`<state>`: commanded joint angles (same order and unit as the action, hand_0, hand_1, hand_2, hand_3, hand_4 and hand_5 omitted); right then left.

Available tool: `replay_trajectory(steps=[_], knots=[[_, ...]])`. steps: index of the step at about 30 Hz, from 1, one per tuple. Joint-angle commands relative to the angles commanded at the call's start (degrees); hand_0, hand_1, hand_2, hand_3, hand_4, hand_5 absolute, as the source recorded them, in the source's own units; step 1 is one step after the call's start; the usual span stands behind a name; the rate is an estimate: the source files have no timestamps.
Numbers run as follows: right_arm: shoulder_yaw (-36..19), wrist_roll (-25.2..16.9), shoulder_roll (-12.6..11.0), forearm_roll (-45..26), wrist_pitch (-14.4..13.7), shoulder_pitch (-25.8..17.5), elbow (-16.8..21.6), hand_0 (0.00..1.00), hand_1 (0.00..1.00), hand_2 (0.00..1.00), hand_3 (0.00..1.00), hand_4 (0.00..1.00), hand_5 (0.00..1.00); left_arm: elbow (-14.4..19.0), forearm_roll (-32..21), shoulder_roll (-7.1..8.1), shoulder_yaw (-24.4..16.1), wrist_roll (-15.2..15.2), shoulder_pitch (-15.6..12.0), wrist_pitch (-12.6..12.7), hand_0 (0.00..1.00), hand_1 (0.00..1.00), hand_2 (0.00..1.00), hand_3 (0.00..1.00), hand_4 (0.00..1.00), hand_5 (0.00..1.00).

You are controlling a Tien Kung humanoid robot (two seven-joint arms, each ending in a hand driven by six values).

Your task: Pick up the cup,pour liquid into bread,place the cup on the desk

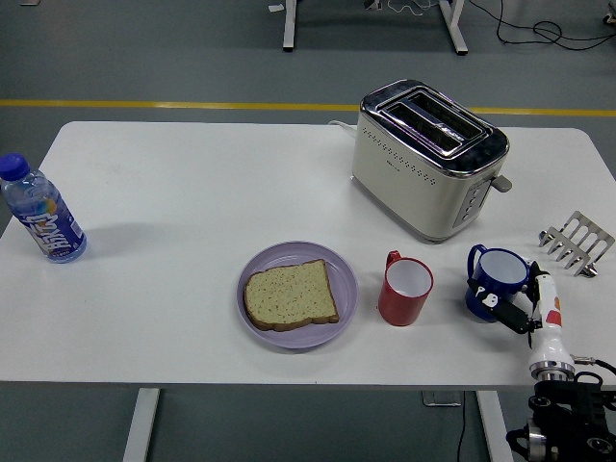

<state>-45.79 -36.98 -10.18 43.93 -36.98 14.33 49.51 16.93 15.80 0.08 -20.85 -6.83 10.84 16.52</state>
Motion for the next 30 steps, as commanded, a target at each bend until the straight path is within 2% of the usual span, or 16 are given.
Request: replay_trajectory(steps=[21, 22, 27, 28, 30], knots=[[-0.09, 0.00, -0.08, 0.65, 0.00, -0.63, 0.02, 0.436, 0.365, 0.497, 0.518, 0.732, 0.002, -0.04, 0.86, -0.04, -0.50, -0.30, -0.17, -0.03, 0.682, 0.687, 0.691, 0.544, 0.252, 0.998], [-0.10, 0.00, -0.07, 0.64, 0.00, -0.66, -0.01, 0.437, 0.377, 0.517, 0.556, 0.736, 0.002, -0.04, 0.95, -0.04, -0.55, -0.33, -0.18, -0.03, 0.683, 0.688, 0.691, 0.546, 0.252, 0.998], [-0.03, 0.00, -0.09, 0.77, 0.00, -0.76, -0.14, 0.437, 0.377, 0.517, 0.556, 0.736, 0.002, -0.03, 1.37, -0.03, -0.79, -0.46, -0.25, -0.06, 0.683, 0.688, 0.691, 0.546, 0.252, 0.998], [-0.02, 0.00, -0.09, 0.78, 0.00, -0.77, -0.16, 0.461, 0.402, 0.546, 0.626, 0.743, 0.002, -0.02, 1.45, -0.03, -0.83, -0.49, -0.25, -0.06, 0.682, 0.688, 0.691, 0.545, 0.253, 0.998], [0.01, 0.00, -0.08, 0.78, 0.00, -0.84, -0.28, 0.461, 0.402, 0.546, 0.626, 0.743, 0.002, -0.01, 1.60, -0.02, -0.86, -0.43, -0.29, 0.00, 0.682, 0.688, 0.691, 0.545, 0.253, 0.998]])
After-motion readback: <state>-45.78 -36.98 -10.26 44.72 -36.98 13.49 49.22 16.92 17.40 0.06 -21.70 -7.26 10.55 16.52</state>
